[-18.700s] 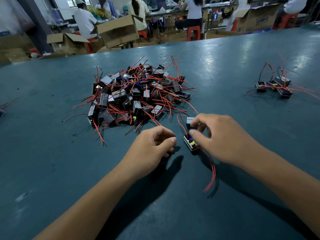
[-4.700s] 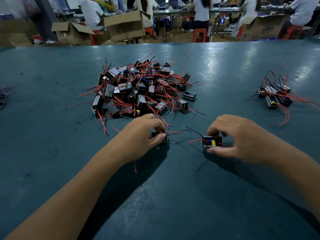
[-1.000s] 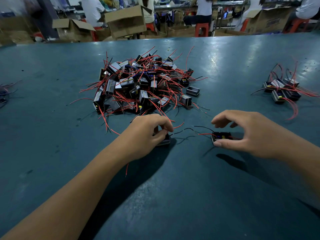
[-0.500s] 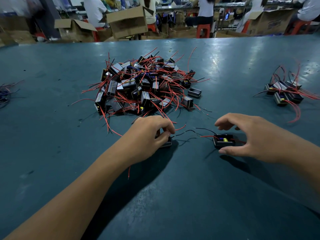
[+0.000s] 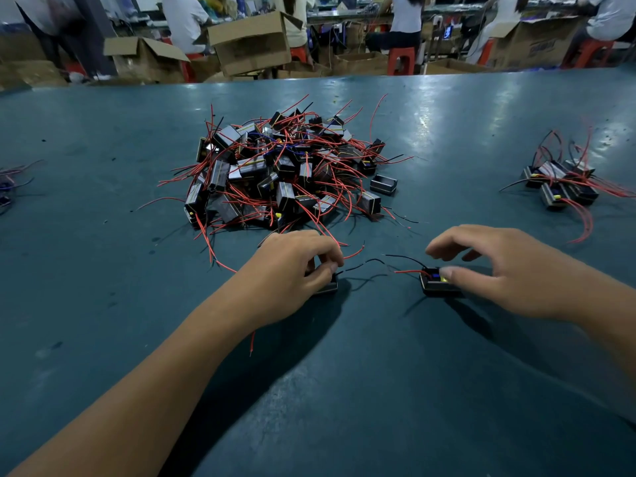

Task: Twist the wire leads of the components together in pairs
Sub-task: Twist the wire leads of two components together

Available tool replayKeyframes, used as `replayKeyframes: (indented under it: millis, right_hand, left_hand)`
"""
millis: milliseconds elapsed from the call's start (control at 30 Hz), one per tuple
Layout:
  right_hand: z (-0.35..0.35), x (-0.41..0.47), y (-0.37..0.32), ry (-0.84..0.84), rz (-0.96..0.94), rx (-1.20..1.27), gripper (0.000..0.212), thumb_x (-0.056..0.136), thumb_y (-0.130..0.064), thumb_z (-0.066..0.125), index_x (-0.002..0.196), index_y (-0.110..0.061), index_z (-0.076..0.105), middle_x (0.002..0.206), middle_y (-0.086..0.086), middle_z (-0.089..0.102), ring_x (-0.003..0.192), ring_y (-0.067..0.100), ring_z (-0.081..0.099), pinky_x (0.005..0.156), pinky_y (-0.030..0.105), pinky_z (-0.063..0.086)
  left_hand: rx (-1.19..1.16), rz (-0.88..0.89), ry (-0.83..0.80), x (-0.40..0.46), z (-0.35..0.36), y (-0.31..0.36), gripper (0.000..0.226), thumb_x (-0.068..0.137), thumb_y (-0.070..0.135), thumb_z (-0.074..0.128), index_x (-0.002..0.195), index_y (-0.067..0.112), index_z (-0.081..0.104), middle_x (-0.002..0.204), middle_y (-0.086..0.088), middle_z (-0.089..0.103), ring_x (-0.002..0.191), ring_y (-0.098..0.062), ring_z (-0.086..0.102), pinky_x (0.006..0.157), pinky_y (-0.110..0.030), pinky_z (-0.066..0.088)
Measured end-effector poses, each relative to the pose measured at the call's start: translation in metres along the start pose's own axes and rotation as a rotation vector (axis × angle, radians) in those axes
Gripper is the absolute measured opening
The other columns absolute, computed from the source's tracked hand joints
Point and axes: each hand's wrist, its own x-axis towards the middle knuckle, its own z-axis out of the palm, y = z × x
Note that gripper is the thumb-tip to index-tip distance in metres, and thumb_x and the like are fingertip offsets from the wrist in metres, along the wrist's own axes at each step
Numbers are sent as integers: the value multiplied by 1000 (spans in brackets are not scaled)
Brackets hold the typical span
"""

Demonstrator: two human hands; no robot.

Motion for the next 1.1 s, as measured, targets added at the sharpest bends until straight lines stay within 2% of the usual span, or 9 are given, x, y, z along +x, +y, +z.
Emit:
replayKeyframes:
  millis: [100,167,233,333,533,700,867,1000,1100]
  right_hand:
    - [13,4,-6,157,41,52,19,94,-37,50,101,-30,67,98,-16,66,91,-3,58,83,21,45]
    - [22,8,-12,217,43,67,16,95,-34,54,95,-28,68,91,-11,67,83,-3,58,72,12,40]
    - [27,10,-15,215,39,60,11,93,-35,61,90,-30,69,85,-11,65,79,-6,57,69,8,37]
    - [26,12,-15,185,47,55,8,89,-38,66,81,-35,67,84,-9,63,80,3,58,72,22,41]
    - [26,14,-18,189,42,51,12,88,-27,67,77,-28,64,76,-7,59,72,7,56,65,15,37]
    - [18,10,-13,91,72,157,13,91,-31,65,78,-30,64,78,-14,67,73,1,60,62,10,40]
    - [4,6,-4,-63,47,290,10,91,-29,67,83,-35,67,81,-16,70,64,2,61,61,12,43]
    - [1,4,-4,-125,-8,306,7,85,-32,72,86,-37,67,95,-9,70,80,27,66,79,44,54]
    - [-1,2,-8,-133,-67,305,8,81,-45,72,86,-41,70,101,-8,69,90,17,66,82,46,53]
  left_hand:
    - [6,5,-5,0,1,-1,11,98,21,61,99,25,70,94,18,62,88,-1,55,90,-39,47]
    - [8,9,-1,1,0,-2,11,98,21,61,98,26,70,95,16,61,87,-3,56,89,-43,47]
    - [6,41,56,1,1,0,10,97,20,62,99,25,71,96,14,60,86,-5,54,88,-47,47]
    - [63,183,198,1,6,15,12,94,24,64,103,24,73,97,9,62,88,-9,54,84,-46,44]
    - [227,453,109,-3,23,43,29,94,35,63,122,36,68,129,9,62,107,-18,59,88,-38,40]
    - [351,364,51,-2,29,38,32,96,31,57,126,32,67,124,17,65,112,-16,57,91,-37,40]
    - [101,186,55,0,32,33,22,96,27,57,110,32,72,111,22,69,109,-8,54,91,-27,25]
    - [66,114,16,1,36,30,22,96,27,56,113,34,67,113,21,67,112,-4,49,93,-22,19]
    - [73,98,9,2,36,32,24,95,28,56,117,33,65,118,20,65,114,-5,48,93,-22,20]
